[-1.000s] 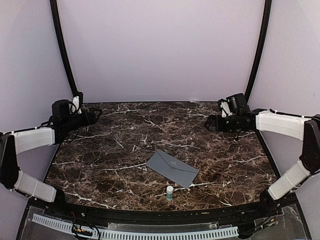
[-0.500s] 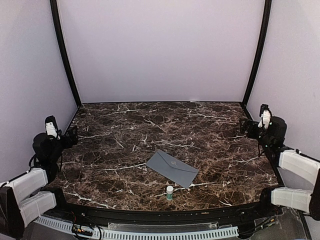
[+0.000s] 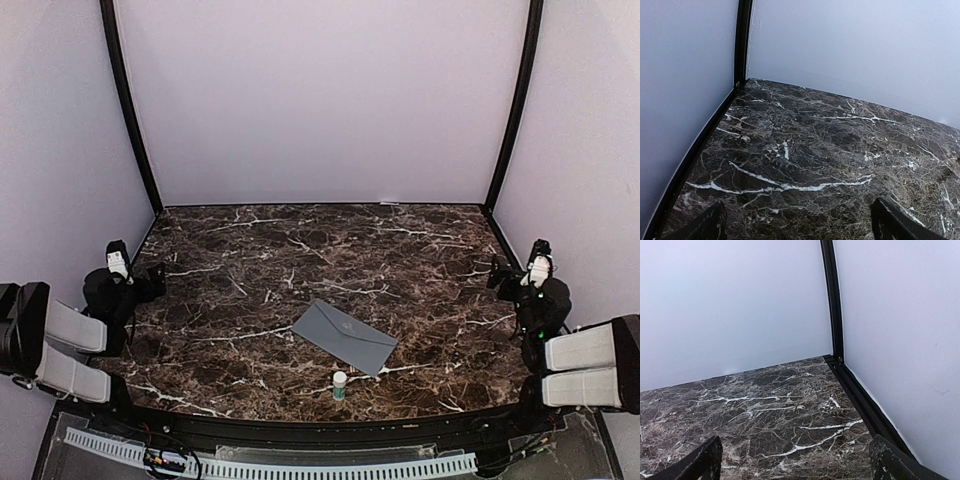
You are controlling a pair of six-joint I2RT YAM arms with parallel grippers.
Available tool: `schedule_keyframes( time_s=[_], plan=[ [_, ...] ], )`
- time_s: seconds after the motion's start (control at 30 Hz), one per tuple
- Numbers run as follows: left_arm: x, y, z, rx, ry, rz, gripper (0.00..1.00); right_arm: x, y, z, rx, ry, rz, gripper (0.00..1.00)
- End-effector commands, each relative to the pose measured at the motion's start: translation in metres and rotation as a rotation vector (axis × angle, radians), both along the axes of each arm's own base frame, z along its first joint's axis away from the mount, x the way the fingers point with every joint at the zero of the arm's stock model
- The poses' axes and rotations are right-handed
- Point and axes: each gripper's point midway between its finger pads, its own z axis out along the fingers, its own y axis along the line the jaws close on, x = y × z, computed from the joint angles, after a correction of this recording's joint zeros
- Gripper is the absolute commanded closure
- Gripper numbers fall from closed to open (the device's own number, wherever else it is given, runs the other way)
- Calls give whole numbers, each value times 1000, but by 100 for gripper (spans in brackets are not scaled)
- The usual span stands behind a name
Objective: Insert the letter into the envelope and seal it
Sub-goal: Reset both arms
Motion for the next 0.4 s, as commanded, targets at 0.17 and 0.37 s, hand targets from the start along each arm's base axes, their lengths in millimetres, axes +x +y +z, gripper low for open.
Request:
schedule_keyframes(
  time_s=[0.17, 0.37],
  plan=[
    [17, -7, 27, -10, -94, -51, 1, -3, -7, 26, -32, -117, -42, 1],
    [18, -4, 27, -13, -93, -32, 1, -3, -7, 25, -31, -114, -42, 1]
  ],
)
